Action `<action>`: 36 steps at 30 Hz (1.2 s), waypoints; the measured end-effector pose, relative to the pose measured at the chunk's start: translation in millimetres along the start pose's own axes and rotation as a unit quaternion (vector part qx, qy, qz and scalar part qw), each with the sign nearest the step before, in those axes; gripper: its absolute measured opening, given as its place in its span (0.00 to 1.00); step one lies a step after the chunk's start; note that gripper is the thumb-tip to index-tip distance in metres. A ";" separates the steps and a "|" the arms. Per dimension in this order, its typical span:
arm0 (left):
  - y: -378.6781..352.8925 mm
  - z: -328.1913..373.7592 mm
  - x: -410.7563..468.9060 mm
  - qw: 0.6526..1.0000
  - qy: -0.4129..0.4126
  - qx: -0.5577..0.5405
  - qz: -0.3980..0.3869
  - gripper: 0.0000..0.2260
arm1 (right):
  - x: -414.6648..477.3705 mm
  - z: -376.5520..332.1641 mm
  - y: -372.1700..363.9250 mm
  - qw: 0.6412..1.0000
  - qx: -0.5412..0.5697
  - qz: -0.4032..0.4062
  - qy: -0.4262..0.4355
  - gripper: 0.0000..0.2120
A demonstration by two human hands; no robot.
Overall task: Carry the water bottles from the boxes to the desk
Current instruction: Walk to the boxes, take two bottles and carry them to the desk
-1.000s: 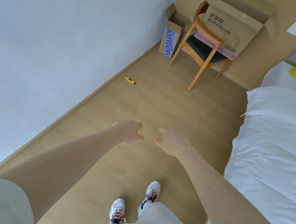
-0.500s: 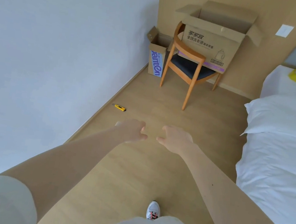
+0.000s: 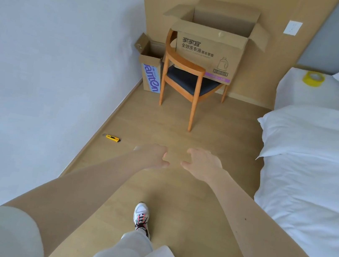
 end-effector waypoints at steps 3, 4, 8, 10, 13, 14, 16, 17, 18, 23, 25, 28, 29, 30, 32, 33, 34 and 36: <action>13.0 5.3 37.1 1.000 -0.024 -0.012 -0.008 0.19 | 23.7 14.9 9.2 1.000 0.000 -0.001 -0.021 0.22; 18.5 6.0 50.8 0.999 -0.030 -0.012 -0.009 0.19 | 32.8 19.7 12.9 1.000 0.000 -0.001 -0.029 0.22; 46.8 6.9 106.9 0.998 -0.063 0.015 -0.017 0.20 | 78.0 34.3 34.7 0.998 0.003 -0.005 -0.060 0.21; 66.7 1.3 135.7 0.997 -0.076 0.020 -0.009 0.20 | 106.5 36.2 50.6 0.997 0.006 0.001 -0.071 0.20; 102.2 -16.7 178.8 0.996 -0.089 0.021 0.003 0.18 | 152.2 32.7 78.1 0.997 0.009 0.006 -0.079 0.21; 114.0 -23.7 192.1 0.995 -0.093 0.021 0.003 0.17 | 167.3 30.7 87.2 0.997 0.008 0.005 -0.081 0.22; 135.4 -36.2 215.6 0.995 -0.099 0.018 -0.005 0.17 | 195.0 26.4 105.2 0.996 0.005 0.004 -0.085 0.22; 145.0 -42.3 226.2 0.995 -0.100 0.018 -0.011 0.17 | 207.9 24.1 113.6 0.996 0.004 0.003 -0.088 0.22; 154.7 -47.5 235.8 0.994 -0.103 0.021 -0.015 0.18 | 220.0 22.2 120.9 0.996 0.005 0.003 -0.090 0.22; 190.6 -65.6 280.8 0.993 -0.112 0.019 -0.025 0.18 | 268.3 17.4 148.8 0.995 -0.001 0.004 -0.096 0.23; 198.0 -70.0 296.6 0.993 -0.115 0.015 -0.032 0.18 | 285.6 18.0 157.9 0.995 -0.004 0.000 -0.097 0.23; 213.4 -78.4 321.3 0.993 -0.114 0.008 -0.025 0.18 | 315.6 20.2 174.4 0.996 0.003 -0.003 -0.092 0.22; 219.0 -82.0 329.3 0.994 -0.111 0.008 -0.022 0.19 | 326.2 20.8 179.7 0.996 0.009 -0.003 -0.088 0.22; 224.0 -85.8 337.4 0.994 -0.105 0.009 -0.022 0.19 | 337.3 21.7 184.4 0.997 0.013 -0.002 -0.082 0.22; 232.9 -94.2 354.5 0.996 -0.089 0.010 -0.025 0.19 | 362.1 23.9 193.1 0.998 0.014 -0.001 -0.066 0.22; 237.5 -98.8 363.7 0.996 -0.080 0.010 -0.026 0.19 | 375.4 25.0 197.3 0.998 0.016 -0.001 -0.057 0.22; 243.5 -103.1 372.7 0.997 -0.069 0.009 -0.026 0.20 | 389.2 26.3 201.9 0.999 0.019 -0.001 -0.047 0.22; 258.4 -110.1 392.8 0.999 -0.046 0.007 -0.025 0.20 | 417.3 29.7 213.4 0.999 0.022 -0.002 -0.027 0.21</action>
Point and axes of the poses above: each hand's wrist, its own x-axis towards the middle knuckle, its own y-axis out of the back of the hand, z = x × y, the point moved 2 cm from there along x, towards the middle knuckle, and after that the axes turned 4 degrees about -y, right-handed, at the moved point
